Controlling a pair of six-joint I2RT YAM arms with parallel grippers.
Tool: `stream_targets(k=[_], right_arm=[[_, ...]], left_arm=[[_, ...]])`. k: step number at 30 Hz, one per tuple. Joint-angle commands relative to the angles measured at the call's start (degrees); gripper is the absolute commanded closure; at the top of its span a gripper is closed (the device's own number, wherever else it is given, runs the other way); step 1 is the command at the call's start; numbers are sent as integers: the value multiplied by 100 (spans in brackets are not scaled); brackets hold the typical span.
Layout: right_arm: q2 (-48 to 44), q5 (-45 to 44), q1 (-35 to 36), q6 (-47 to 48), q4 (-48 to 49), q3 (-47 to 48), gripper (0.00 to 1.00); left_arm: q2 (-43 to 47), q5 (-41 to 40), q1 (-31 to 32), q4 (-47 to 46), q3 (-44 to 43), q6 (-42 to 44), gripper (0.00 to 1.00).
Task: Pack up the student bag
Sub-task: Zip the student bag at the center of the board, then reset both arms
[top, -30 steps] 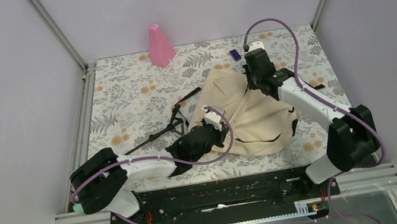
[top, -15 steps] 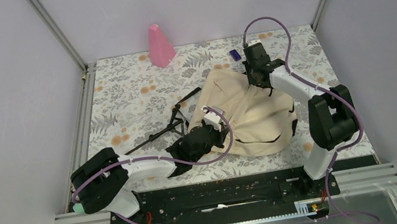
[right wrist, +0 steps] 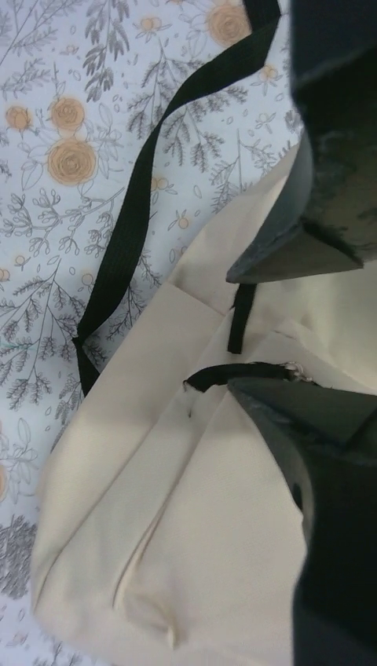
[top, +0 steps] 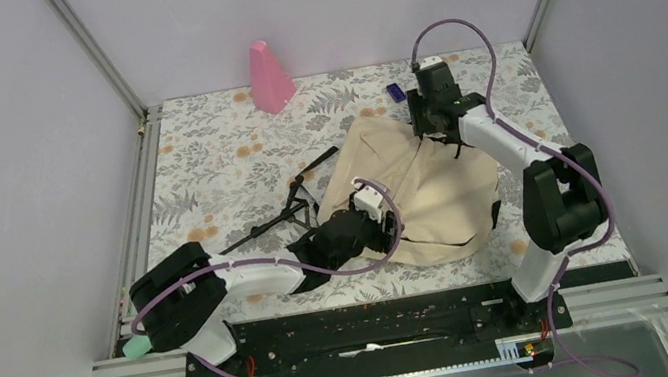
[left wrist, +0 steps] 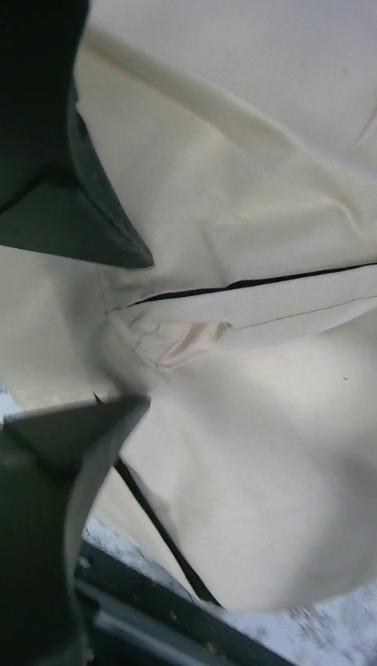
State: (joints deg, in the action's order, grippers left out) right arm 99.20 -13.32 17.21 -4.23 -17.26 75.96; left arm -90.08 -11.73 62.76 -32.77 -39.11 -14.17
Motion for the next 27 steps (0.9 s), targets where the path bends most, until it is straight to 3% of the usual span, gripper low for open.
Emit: stream_targets(k=[1, 3, 7, 12, 16, 22, 27], right_arm=[[-909, 636, -113, 10, 426, -76, 37], [-1205, 857, -113, -32, 433, -319, 23], [-1780, 1084, -117, -111, 377, -707, 10], [-2344, 1311, -276, -202, 32, -985, 6], [-2989, 1678, -624, -397, 27, -1459, 3], [-4221, 2088, -1365, -633, -16, -2193, 0], [-5220, 1913, -1869, -578, -269, -2409, 0]], left_arm=[[211, 357, 79, 175, -175, -38, 23], [355, 285, 78, 329, -233, 9, 9], [787, -191, 62, 819, -395, 99, 1], [1425, 6, -378, 1313, -403, 38, 1], [1716, -165, -966, 2311, -659, -123, 1], [2442, 305, -2417, 3317, -725, -698, 1], [3321, 177, -3624, 4241, -810, -1108, 1]])
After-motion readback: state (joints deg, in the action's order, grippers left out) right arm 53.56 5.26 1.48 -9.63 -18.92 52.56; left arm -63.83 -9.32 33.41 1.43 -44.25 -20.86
